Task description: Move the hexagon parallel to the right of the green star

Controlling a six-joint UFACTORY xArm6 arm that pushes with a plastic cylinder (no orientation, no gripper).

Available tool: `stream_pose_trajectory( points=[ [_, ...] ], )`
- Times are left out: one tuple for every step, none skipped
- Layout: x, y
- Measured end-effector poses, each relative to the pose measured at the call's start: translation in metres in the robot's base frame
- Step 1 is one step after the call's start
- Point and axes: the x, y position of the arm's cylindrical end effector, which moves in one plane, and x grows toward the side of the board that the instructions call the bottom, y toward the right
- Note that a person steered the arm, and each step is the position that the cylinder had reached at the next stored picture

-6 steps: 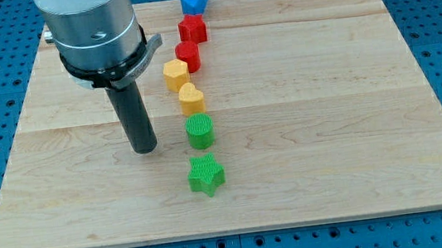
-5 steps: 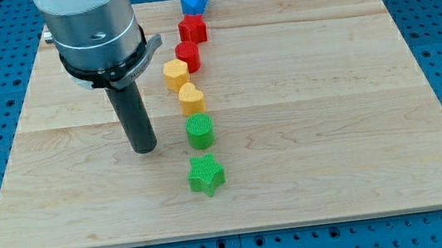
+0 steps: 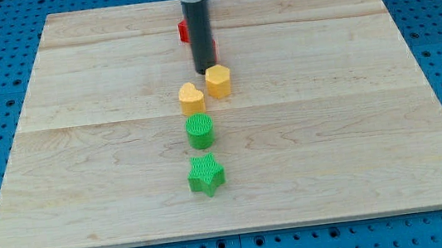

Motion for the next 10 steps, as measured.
stream_pose_trajectory(
  points=[
    [0.007, -0.004],
    [0.017, 0.004],
    [0.029, 0.036],
    [0.036, 0.001],
    [0.04, 0.002],
    [0.07, 0.041],
    [0.091, 0.021],
    [0.105, 0.02],
    [0.111, 0.091],
    [0.136, 0.149]
  ],
)
